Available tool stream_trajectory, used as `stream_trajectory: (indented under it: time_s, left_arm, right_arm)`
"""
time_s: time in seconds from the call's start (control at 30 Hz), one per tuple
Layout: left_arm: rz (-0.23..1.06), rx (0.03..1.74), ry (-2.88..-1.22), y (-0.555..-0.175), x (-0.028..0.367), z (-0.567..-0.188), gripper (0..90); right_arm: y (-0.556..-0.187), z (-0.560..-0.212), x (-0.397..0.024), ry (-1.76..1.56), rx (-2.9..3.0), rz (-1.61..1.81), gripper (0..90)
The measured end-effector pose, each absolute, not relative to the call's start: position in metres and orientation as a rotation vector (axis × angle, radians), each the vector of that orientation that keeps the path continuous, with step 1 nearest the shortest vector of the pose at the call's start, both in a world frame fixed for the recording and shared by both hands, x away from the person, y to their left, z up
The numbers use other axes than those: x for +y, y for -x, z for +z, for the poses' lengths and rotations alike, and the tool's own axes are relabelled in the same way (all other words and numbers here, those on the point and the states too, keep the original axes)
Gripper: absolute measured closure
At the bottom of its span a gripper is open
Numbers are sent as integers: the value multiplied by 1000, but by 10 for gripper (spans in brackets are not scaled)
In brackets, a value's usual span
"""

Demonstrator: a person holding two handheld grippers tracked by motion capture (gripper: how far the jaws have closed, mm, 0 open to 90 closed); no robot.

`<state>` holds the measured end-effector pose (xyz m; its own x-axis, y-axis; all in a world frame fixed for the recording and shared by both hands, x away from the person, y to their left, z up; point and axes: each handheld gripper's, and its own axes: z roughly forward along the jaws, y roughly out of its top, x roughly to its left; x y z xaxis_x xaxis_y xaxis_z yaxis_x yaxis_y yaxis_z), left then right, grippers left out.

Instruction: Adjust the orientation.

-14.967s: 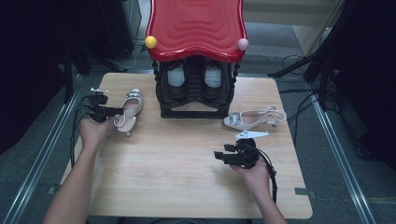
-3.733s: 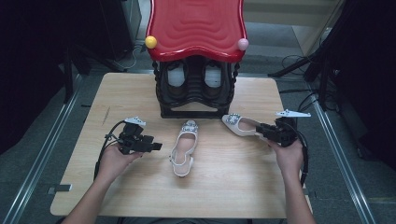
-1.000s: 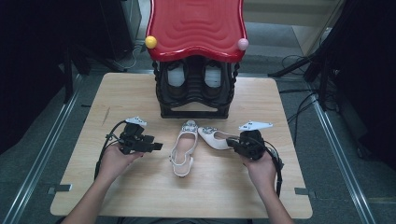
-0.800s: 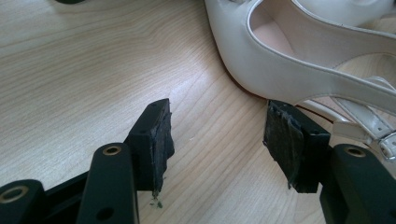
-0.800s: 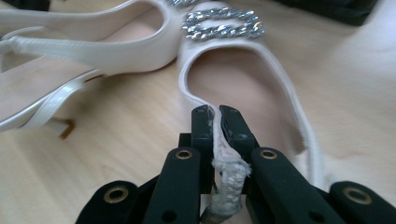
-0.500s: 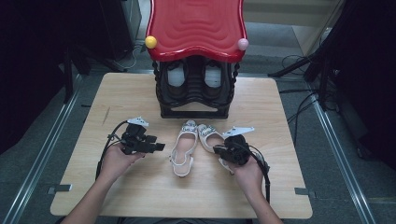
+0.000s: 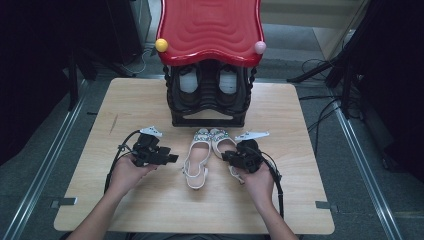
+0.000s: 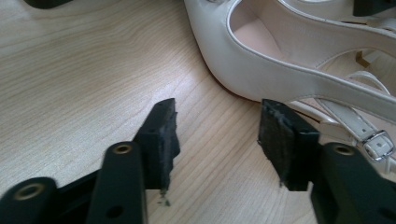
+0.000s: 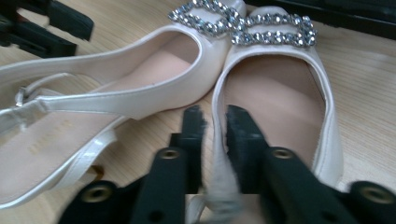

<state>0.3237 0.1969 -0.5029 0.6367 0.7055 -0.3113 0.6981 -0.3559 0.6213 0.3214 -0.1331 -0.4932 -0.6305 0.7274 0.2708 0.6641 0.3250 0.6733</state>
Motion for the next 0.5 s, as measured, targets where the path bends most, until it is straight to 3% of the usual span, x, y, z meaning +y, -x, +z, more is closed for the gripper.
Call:
stream_trajectory:
  time_s: [0.13,0.3,0.5]
  left_arm:
    - [-20,1064,-2067,-322,198,-498,670]
    - [-65,1030,-2072,-322,197,-497,854]
    - [-65,1022,-2102,-323,193,-500,875]
  right_arm:
    - [-315,-482,-141,-1221,2460,1272,726]
    - [-311,-470,-163,-1206,2422,1318,840]
    - [-314,-472,-185,-1246,2399,1326,876]
